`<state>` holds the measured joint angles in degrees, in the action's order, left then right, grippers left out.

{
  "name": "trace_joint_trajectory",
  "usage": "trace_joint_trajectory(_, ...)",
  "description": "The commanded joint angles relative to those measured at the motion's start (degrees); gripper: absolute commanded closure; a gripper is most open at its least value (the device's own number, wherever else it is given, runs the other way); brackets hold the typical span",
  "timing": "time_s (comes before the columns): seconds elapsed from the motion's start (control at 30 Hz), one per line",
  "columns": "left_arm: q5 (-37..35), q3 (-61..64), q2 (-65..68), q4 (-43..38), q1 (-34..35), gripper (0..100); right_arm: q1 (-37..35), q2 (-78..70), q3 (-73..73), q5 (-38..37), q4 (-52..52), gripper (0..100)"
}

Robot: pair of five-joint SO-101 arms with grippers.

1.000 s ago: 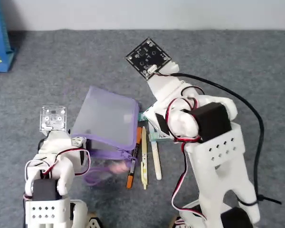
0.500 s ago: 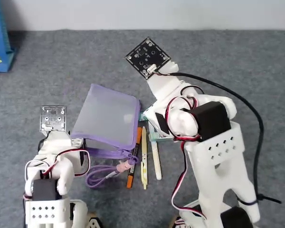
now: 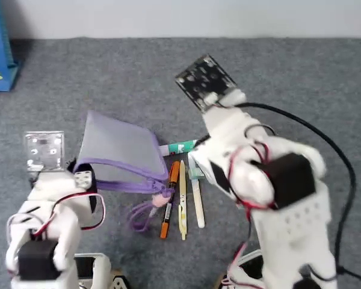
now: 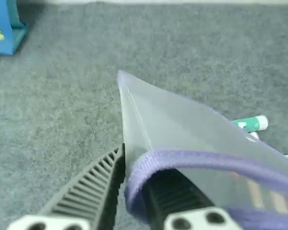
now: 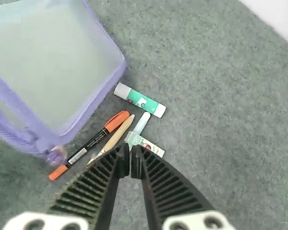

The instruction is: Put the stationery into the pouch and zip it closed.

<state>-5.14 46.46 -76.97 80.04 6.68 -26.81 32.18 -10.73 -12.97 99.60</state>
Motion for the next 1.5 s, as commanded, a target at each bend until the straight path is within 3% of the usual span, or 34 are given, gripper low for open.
trace_joint_trajectory(0.0,1.6,-6.9,-0.3,1.1,-0.3,99,0.6,3.7,-0.6,1.1,2.9,99.0)
trace_joint_trajectory(0.13,3.5,-9.8,2.3,4.0,-0.3,99,5.3,6.0,3.2,1.3,2.7,99.0)
trace_joint_trajectory(0.43,3.1,-23.1,22.9,10.5,0.1,99,11.0,6.7,15.7,3.4,-3.3,99.0)
trace_joint_trajectory(0.67,0.0,-31.3,30.2,14.9,0.4,99,13.6,6.6,26.5,10.1,-17.1,99.0)
trace_joint_trajectory(0.93,-2.8,-28.3,30.9,10.7,9.1,99,13.3,5.9,46.2,15.9,-39.9,97.8)
trace_joint_trajectory(1.1,-2.8,-24.3,30.9,8.8,9.3,99,13.2,5.9,51.6,1.6,-45.8,89.1)
trace_joint_trajectory(1.47,-2.5,-21.6,30.9,7.5,9.3,99,9.3,-13.2,47.4,-6.2,-44.6,88.7)
